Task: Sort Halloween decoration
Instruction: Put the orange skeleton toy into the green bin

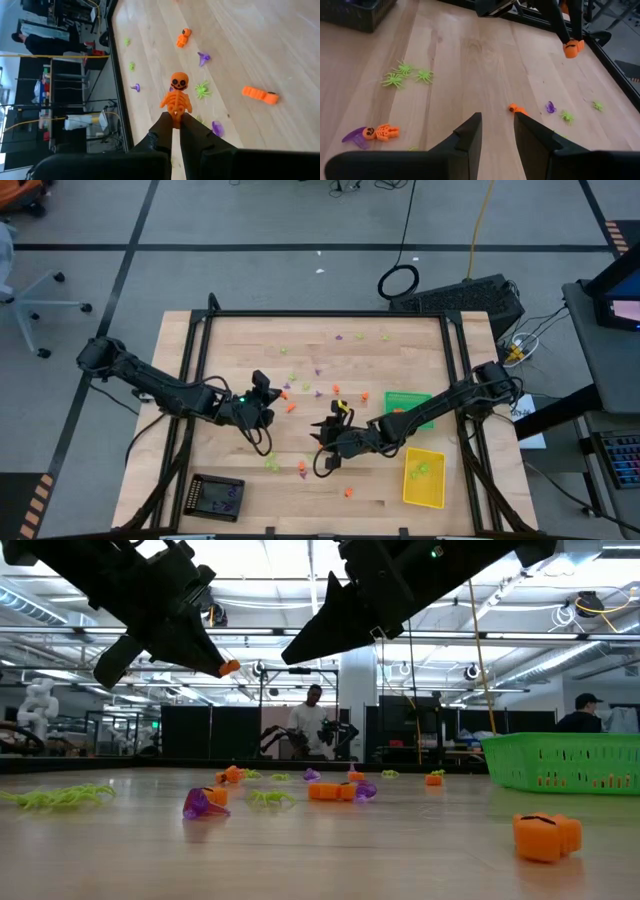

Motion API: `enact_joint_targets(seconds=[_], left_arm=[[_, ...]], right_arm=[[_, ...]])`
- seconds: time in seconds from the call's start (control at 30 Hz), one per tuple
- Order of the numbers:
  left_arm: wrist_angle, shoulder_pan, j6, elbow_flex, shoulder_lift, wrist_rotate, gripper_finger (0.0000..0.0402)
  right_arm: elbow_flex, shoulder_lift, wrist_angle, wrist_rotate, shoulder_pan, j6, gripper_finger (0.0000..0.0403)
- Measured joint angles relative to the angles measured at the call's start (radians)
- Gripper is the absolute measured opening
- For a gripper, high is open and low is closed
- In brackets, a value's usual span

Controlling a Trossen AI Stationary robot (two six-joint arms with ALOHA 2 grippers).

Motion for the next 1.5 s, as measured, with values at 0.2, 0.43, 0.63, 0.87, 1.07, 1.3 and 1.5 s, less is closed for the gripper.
enact_joint_targets(seconds=[0.2, 0.43, 0.63, 0.87, 1.07, 1.3, 1.5], left_arm=[[0.0, 0.0, -0.04, 0.0, 0.0, 0.0, 0.0015], [0.0, 0.0, -0.073, 0.0, 0.0, 0.119, 0.0015], [0.001, 0.0, -0.242, 0.0, 0.0, 0.188, 0.0015], [0.022, 0.0, -0.436, 0.0, 0.0, 0.258, 0.0015], [0.083, 0.0, -0.639, 0.0, 0.0, 0.33, 0.0015], [0.081, 0.0, -0.772, 0.0, 0.0, 0.445, 0.0015], [0.083, 0.0, -0.8, 0.0, 0.004, 0.53, 0.0015]], right_arm=[[0.0, 0.0, 0.0, 0.0, 0.0, 0.031, 0.01], [0.0, 0.0, 0.0, 0.0, 0.0, 0.046, 0.01], [0.0, 0.0, 0.002, -0.003, 0.0, -0.034, 0.01], [0.0, 0.0, 0.028, -0.004, 0.001, -0.38, 0.011], [0.0, 0.0, 0.107, -0.062, -0.008, -0.713, 0.0118], [0.001, 0.0, 0.175, -0.136, -0.021, -0.94, 0.0118], [0.001, 0.0, 0.178, -0.193, -0.026, -0.98, 0.0119]])
